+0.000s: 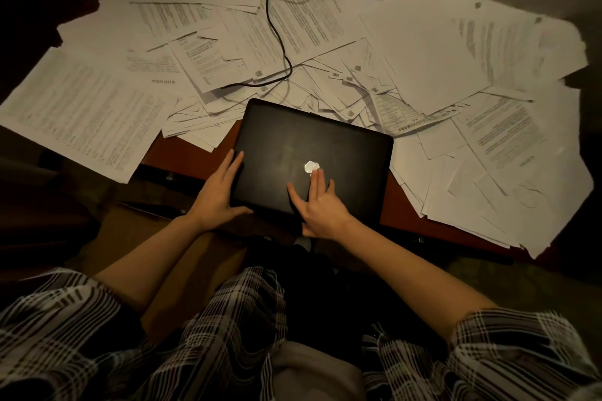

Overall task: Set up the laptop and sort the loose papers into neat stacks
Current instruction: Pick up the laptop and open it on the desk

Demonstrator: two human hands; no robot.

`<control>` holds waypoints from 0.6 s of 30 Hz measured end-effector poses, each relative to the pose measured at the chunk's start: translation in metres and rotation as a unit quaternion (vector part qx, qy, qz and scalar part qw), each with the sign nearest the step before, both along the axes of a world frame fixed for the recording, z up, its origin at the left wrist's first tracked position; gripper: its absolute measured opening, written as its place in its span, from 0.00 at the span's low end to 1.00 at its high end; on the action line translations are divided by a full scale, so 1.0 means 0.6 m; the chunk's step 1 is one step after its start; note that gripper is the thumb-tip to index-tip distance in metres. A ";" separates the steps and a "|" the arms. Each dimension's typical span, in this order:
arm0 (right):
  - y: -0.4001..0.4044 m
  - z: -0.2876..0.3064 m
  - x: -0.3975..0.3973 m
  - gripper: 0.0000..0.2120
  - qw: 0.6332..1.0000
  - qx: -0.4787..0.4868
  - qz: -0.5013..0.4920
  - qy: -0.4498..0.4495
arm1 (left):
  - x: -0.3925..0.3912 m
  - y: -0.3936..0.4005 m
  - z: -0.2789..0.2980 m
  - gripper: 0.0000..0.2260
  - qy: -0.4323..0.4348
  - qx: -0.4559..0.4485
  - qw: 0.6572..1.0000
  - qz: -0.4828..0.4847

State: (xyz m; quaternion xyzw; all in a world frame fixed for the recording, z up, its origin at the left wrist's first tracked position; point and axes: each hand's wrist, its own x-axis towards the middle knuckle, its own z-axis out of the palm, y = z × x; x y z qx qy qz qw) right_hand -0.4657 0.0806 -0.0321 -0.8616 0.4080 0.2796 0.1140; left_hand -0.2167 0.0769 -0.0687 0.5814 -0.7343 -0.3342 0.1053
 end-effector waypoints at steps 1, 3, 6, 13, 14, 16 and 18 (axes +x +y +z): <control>-0.001 0.001 0.000 0.44 1.000 -0.003 0.006 0.004 | 0.001 0.001 0.000 0.55 0.015 -0.002 1.000 0.001; 0.000 0.003 -0.001 0.43 1.000 -0.007 0.011 0.007 | 0.006 0.004 -0.002 0.55 0.038 -0.011 0.999 0.004; 0.001 0.010 -0.004 0.42 1.000 -0.005 0.013 0.006 | 0.010 0.013 -0.005 0.54 0.048 -0.008 0.998 0.033; 0.002 0.039 -0.013 0.38 0.999 0.025 0.020 -0.010 | -0.004 0.014 -0.005 0.55 0.066 -0.011 0.990 0.124; 0.003 0.042 -0.014 0.37 0.999 0.029 0.024 -0.006 | -0.006 0.014 -0.004 0.56 0.058 -0.019 0.990 0.128; 0.005 0.049 -0.016 0.35 0.999 0.037 0.036 0.001 | -0.009 0.016 0.002 0.61 0.059 -0.022 0.987 0.147; 0.008 0.058 -0.020 0.32 0.998 0.039 0.049 0.003 | -0.010 0.017 0.008 0.64 0.075 -0.004 0.982 0.176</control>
